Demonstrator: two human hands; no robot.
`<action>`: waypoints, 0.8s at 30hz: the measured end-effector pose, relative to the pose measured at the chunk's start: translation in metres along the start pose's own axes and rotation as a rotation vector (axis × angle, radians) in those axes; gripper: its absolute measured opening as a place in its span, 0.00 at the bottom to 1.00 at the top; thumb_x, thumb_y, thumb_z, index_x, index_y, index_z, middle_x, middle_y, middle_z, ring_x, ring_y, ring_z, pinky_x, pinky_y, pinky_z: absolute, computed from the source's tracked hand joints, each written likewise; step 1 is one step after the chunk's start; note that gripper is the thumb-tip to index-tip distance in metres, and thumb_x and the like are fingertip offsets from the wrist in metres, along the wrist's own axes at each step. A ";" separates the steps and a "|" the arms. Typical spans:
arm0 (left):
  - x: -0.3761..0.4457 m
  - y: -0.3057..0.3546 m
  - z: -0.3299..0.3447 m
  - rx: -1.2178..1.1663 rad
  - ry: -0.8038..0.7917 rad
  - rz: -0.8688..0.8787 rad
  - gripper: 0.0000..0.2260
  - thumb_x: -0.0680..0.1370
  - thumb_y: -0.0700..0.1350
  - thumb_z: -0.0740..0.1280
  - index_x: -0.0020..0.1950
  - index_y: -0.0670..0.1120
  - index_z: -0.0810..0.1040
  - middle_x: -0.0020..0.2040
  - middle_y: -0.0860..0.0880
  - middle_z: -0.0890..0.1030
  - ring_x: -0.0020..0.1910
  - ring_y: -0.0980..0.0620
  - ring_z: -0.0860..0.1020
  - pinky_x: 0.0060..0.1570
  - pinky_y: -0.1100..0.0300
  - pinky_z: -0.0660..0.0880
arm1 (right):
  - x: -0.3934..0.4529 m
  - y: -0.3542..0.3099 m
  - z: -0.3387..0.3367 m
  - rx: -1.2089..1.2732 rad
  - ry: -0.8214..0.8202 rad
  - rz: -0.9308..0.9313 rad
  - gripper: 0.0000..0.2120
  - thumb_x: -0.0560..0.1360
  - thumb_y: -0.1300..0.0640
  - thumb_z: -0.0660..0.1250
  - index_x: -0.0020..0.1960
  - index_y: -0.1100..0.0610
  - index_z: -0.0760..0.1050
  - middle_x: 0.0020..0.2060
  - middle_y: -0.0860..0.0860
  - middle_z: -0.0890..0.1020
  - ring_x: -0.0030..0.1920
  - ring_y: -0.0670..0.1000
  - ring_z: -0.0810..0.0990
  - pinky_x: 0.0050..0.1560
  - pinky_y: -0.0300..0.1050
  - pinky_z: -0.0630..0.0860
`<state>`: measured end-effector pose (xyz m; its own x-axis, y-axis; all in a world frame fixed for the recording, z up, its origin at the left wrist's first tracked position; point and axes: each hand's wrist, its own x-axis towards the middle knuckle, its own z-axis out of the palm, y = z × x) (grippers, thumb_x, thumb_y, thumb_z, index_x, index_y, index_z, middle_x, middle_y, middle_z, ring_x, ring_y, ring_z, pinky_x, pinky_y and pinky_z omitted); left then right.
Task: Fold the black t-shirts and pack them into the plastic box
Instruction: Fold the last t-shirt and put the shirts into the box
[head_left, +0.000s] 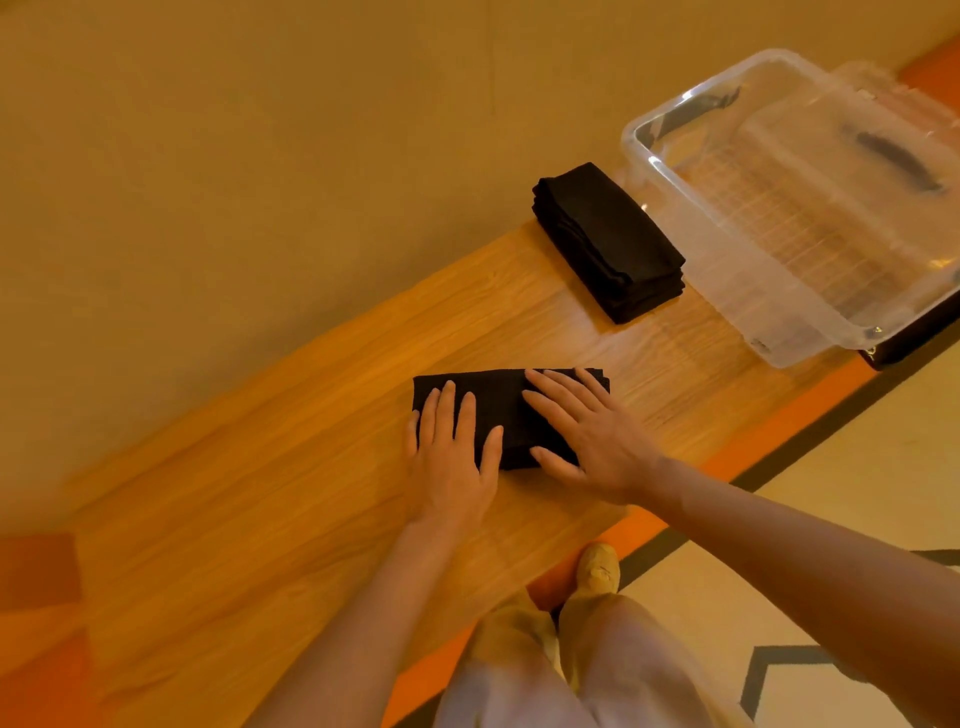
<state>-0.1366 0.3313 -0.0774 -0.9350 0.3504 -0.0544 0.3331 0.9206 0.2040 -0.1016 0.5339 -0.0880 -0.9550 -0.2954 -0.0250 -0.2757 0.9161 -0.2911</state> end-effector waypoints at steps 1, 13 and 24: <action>0.001 -0.008 0.002 -0.009 0.027 0.057 0.27 0.81 0.58 0.47 0.74 0.45 0.67 0.75 0.44 0.64 0.75 0.46 0.60 0.72 0.47 0.56 | 0.002 -0.005 0.001 -0.010 0.010 -0.024 0.30 0.80 0.38 0.47 0.77 0.53 0.59 0.77 0.51 0.57 0.77 0.52 0.52 0.76 0.56 0.45; -0.004 -0.032 0.013 -0.368 0.110 -0.058 0.23 0.83 0.56 0.48 0.75 0.48 0.64 0.77 0.50 0.59 0.77 0.53 0.52 0.75 0.53 0.49 | 0.005 0.004 -0.007 0.106 -0.003 0.103 0.30 0.81 0.37 0.42 0.76 0.51 0.61 0.77 0.50 0.58 0.77 0.51 0.54 0.76 0.55 0.46; 0.032 -0.032 -0.004 -0.251 -0.305 -0.371 0.25 0.84 0.55 0.48 0.76 0.42 0.60 0.76 0.44 0.60 0.73 0.45 0.60 0.72 0.49 0.59 | 0.021 -0.007 -0.020 0.579 0.064 1.020 0.31 0.72 0.41 0.70 0.64 0.62 0.68 0.54 0.53 0.74 0.52 0.53 0.75 0.48 0.50 0.77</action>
<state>-0.1774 0.3126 -0.0814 -0.8942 0.0782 -0.4407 -0.0870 0.9355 0.3424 -0.1215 0.5267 -0.0672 -0.7133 0.5335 -0.4545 0.6951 0.4556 -0.5561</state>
